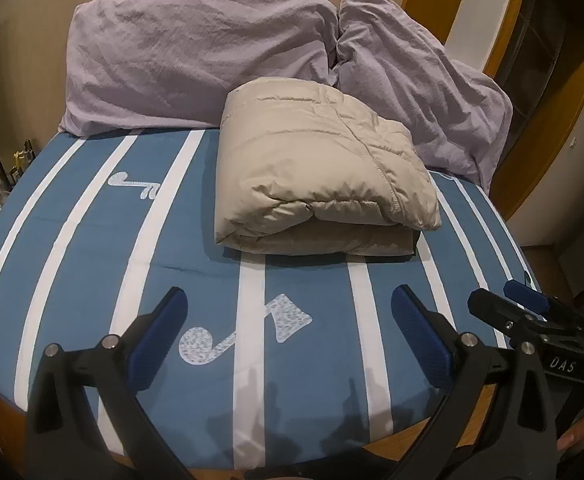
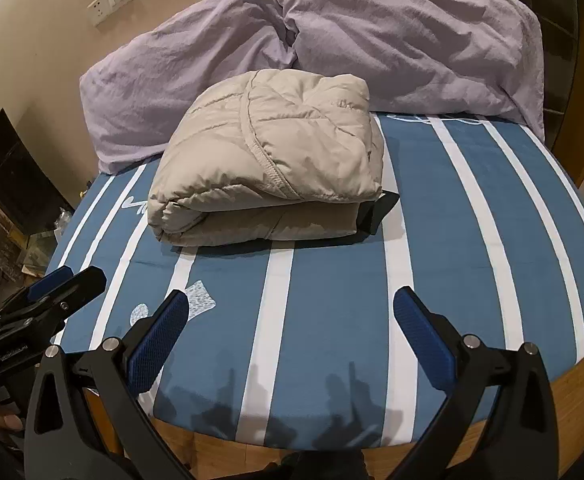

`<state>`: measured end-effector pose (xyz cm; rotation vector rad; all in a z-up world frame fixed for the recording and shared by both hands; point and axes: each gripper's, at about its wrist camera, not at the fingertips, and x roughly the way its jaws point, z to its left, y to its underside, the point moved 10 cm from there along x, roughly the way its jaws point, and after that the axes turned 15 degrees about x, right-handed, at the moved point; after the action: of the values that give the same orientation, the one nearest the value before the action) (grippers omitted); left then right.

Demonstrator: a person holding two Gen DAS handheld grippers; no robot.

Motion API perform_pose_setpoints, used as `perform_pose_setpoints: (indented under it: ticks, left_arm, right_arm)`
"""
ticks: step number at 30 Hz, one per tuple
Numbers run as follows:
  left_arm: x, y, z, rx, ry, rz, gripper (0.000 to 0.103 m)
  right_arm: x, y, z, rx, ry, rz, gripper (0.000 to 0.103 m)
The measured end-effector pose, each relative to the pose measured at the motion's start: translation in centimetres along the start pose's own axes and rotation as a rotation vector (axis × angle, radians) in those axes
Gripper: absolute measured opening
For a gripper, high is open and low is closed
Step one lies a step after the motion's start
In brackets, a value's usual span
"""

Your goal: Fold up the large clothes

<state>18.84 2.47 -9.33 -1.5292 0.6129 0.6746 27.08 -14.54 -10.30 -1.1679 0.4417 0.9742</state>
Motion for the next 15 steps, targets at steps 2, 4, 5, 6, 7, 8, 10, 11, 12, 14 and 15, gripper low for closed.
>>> perform_pose_setpoints:
  ticks: [2,4,5,6,7,8,10,11,12,14,15]
  left_arm:
    - [0.11,0.06,0.02,-0.002,0.002,0.004,0.101]
    - [0.22,0.09,0.02,-0.001,0.002,0.008,0.101]
    - [0.23,0.1,0.02,-0.002,0.003,0.008,0.101]
    - [0.27,0.09,0.02,-0.001,0.003,0.01,0.101]
    - [0.31,0.07,0.0,-0.001,0.003,0.01,0.101]
    - [0.32,0.06,-0.02,-0.001,0.003,0.01,0.101]
    - [0.35,0.07,-0.05,0.0,0.003,0.011,0.101]
    - [0.43,0.06,-0.06,0.0,0.003,0.013,0.101]
    - [0.48,0.09,-0.14,0.0,0.004,0.015,0.101]
    - [0.6,0.12,-0.24,0.0,0.005,0.017,0.101]
    - [0.63,0.13,-0.27,0.0,0.006,0.018,0.101]
  right_arm:
    - [0.17,0.0,-0.03,0.002,-0.001,0.006,0.102]
    - [0.26,0.03,-0.02,0.003,-0.002,0.008,0.102]
    - [0.28,0.03,-0.01,0.004,-0.001,0.008,0.102]
    - [0.26,0.04,-0.03,0.003,-0.002,0.008,0.102]
    - [0.26,0.03,-0.04,0.003,-0.002,0.008,0.102]
    - [0.26,0.02,-0.05,0.003,-0.001,0.008,0.102]
    - [0.39,0.04,-0.03,0.005,-0.001,0.009,0.102]
    - [0.48,0.13,-0.07,0.007,0.0,0.011,0.102]
    - [0.55,0.15,-0.11,0.008,0.0,0.012,0.102]
    - [0.69,0.2,-0.17,0.011,0.0,0.015,0.102]
    - [0.7,0.18,-0.22,0.013,0.001,0.015,0.102]
